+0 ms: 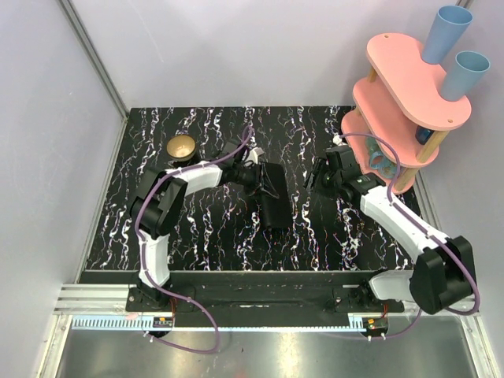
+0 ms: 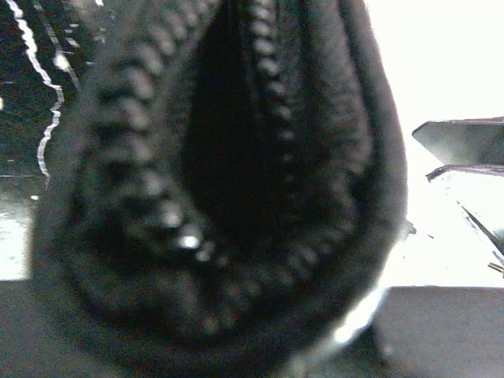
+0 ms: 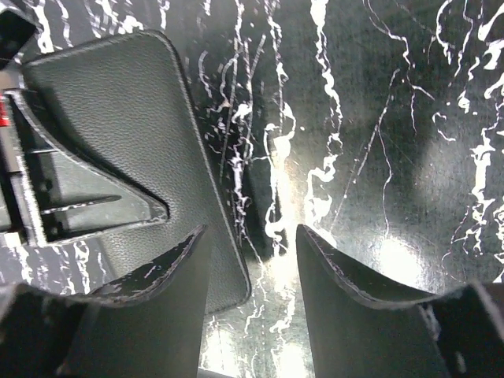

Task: Sort the hair-cutting tools
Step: Place the hairdressing tool bag at the center of the board.

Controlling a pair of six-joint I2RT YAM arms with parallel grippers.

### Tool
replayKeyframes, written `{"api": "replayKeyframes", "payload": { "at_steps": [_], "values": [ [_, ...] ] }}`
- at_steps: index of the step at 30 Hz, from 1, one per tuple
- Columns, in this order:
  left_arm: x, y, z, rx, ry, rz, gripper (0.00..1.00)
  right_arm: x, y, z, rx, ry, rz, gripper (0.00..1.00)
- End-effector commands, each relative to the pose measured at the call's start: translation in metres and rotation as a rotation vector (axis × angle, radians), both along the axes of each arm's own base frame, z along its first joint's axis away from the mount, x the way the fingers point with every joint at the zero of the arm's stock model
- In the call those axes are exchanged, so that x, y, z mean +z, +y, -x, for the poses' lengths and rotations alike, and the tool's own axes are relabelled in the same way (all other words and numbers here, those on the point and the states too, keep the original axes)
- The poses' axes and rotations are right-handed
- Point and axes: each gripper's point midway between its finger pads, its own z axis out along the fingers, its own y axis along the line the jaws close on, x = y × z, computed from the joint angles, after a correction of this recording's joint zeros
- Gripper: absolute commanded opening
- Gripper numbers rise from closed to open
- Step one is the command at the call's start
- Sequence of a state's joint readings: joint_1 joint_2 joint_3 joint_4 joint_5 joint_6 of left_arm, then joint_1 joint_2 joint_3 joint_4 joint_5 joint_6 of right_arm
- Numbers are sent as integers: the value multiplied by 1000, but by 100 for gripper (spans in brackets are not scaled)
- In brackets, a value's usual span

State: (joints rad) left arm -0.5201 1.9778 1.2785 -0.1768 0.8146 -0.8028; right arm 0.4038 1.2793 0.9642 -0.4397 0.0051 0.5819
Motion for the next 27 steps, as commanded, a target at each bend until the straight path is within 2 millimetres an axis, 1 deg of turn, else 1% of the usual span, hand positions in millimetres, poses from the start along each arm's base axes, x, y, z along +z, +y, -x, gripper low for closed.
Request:
{"api": "replayKeyframes", "payload": {
  "at_steps": [1,2,3,4,5,6,8,9,10,11,12,13,14,15,16,17,18,19,20,22,23,24,25,27],
  "values": [
    [-1,0,-11,-14,-121,2,33,-22,-1,-4,-16,46,9,55],
    [-11,5,-11,-20,-134,-33,39,-26,3,-3,5,60,-4,55],
    [-18,9,-12,-9,-140,-67,44,-31,4,-2,11,73,-4,55],
    [-24,15,-10,-14,-138,-99,48,-40,6,-1,19,98,1,55],
    [-29,20,-10,-9,-139,-130,63,-44,10,-1,36,108,-12,55],
    [-36,26,-13,9,-152,-175,69,-53,11,0,39,131,-10,55],
    [-45,39,-10,17,-148,-244,85,-61,16,-1,56,145,-24,56],
    [-50,46,-13,39,-155,-283,87,-64,17,-1,60,154,-25,56],
    [-49,53,-14,56,-157,-302,89,-72,19,0,65,175,-24,56],
    [-54,61,-11,76,-146,-330,90,-74,20,-2,65,177,-28,56],
    [-58,70,-14,108,-153,-373,92,-78,20,-2,68,185,-28,56],
    [-51,78,-17,141,-161,-383,92,-82,22,-2,73,200,-32,56],
    [-54,87,-13,162,-154,-412,92,-84,25,-5,76,199,-38,56],
    [-54,97,-17,197,-173,-456,93,-91,26,-4,83,218,-36,55],
    [-43,103,-18,227,-197,-461,93,-92,30,-5,99,221,-47,53],
    [-44,110,-15,245,-199,-480,93,-94,33,-7,113,218,-52,52],
    [-41,115,-17,267,-221,-498,93,-99,35,-7,126,231,-54,50],
    [-31,117,-17,280,-247,-494,93,-98,41,-8,150,231,-77,46],
    [-29,120,-15,286,-250,-499,92,-98,45,-9,171,224,-86,45],
    [-21,122,-16,299,-271,-494,85,-95,54,-11,211,221,-116,41],
    [-21,123,-15,305,-272,-501,80,-93,57,-12,229,213,-120,38],
    [-19,125,-17,316,-281,-507,76,-91,62,-11,250,209,-122,37],
    [-16,125,-17,320,-288,-505,71,-85,68,-12,271,198,-137,37],
    [-16,126,-18,324,-290,-511,65,-74,79,-8,320,172,-152,35]
  ]
}}
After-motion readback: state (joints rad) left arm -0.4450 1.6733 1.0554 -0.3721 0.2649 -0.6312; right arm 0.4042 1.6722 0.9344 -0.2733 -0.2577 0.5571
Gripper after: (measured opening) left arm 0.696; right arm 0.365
